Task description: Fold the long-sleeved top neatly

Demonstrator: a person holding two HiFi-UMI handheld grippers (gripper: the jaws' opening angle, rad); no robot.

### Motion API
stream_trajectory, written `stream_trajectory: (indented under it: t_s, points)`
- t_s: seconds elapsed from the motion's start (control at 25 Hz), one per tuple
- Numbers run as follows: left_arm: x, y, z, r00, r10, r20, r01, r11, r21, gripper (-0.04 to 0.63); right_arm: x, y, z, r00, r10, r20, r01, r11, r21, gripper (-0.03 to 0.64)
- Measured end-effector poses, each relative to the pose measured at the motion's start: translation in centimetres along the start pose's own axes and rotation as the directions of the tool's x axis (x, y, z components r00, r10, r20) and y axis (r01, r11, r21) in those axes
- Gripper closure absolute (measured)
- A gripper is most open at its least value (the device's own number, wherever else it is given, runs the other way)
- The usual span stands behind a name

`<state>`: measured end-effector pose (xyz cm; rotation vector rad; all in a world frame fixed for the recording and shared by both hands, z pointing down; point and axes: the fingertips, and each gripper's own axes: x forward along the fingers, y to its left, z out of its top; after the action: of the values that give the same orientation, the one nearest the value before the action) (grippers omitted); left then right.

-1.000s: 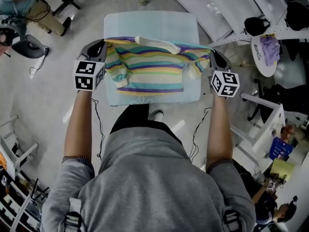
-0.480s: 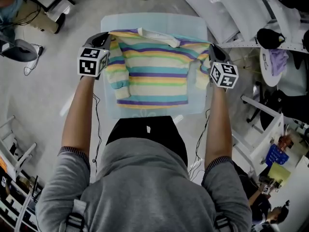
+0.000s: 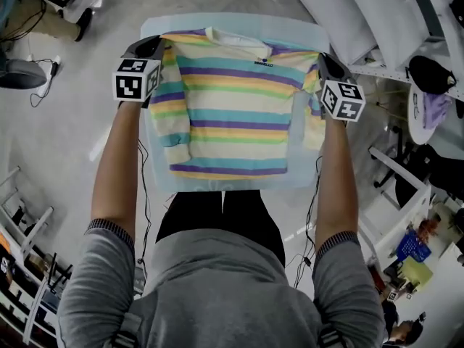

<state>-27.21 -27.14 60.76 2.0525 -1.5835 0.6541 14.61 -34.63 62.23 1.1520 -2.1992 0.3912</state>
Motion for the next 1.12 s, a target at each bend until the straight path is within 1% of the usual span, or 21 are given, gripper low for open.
stream_trajectory:
  t_s: [0.16, 0.48, 0.6, 0.68, 0.72, 0.76, 0.8, 0.88, 1.0, 1.12]
  points:
    - [3.0, 1.0, -1.2, 1.0, 0.006, -0.016, -0.007, 1.0, -0.016, 0.568, 3.7, -0.9, -1.3, 0.999, 0.022, -0.024, -0.021, 1.0, 0.02, 0.593]
    - [6.6, 2.4, -3.5, 0.998, 0.021, -0.051, -0.021, 1.0, 0.007, 0.568, 8.3, -1.8, -3.3, 0.997, 0.033, -0.072, -0.036, 0.999, -0.039, 0.592]
    - [7.4, 2.7, -4.3, 0.998, 0.021, -0.065, -0.02, 1.0, 0.013, 0.567, 9.4, -1.8, -3.9, 0.995, 0.049, -0.092, -0.055, 0.997, -0.062, 0.592]
    - [7.9, 2.8, -4.5, 0.998, 0.015, -0.067, -0.014, 1.0, 0.009, 0.555, 9.8, -1.9, -4.2, 0.994, 0.051, -0.097, -0.057, 0.996, -0.066, 0.584]
    - [7.9, 2.9, -4.5, 0.998, 0.013, -0.062, -0.013, 1.0, 0.004, 0.526, 9.9, -2.0, -4.2, 0.994, 0.047, -0.095, -0.053, 0.997, -0.064, 0.555]
    - [7.7, 2.9, -4.4, 0.998, 0.014, -0.054, -0.014, 1.0, -0.001, 0.485, 9.9, -2.1, -4.1, 0.995, 0.043, -0.09, -0.048, 0.997, -0.058, 0.494]
    - [7.4, 3.0, -4.1, 0.999, 0.016, -0.043, -0.016, 1.0, -0.007, 0.451, 9.6, -2.1, -3.8, 0.996, 0.04, -0.081, -0.044, 0.998, -0.049, 0.446]
    - [6.5, 3.0, -3.3, 1.0, 0.019, -0.014, -0.02, 1.0, -0.017, 0.427, 8.8, -2.1, -2.9, 0.998, 0.039, -0.058, -0.04, 0.999, -0.027, 0.401]
    - [4.7, 2.1, -1.8, 0.999, 0.016, 0.03, -0.015, 0.999, -0.028, 0.413, 6.6, -1.5, -1.2, 0.999, 0.051, -0.015, -0.051, 0.999, -0.004, 0.373]
    - [2.6, 0.4, -0.1, 0.997, -0.002, 0.074, 0.003, 1.0, -0.019, 0.411, 3.8, -0.7, 0.5, 0.998, 0.055, 0.031, -0.054, 0.999, -0.004, 0.363]
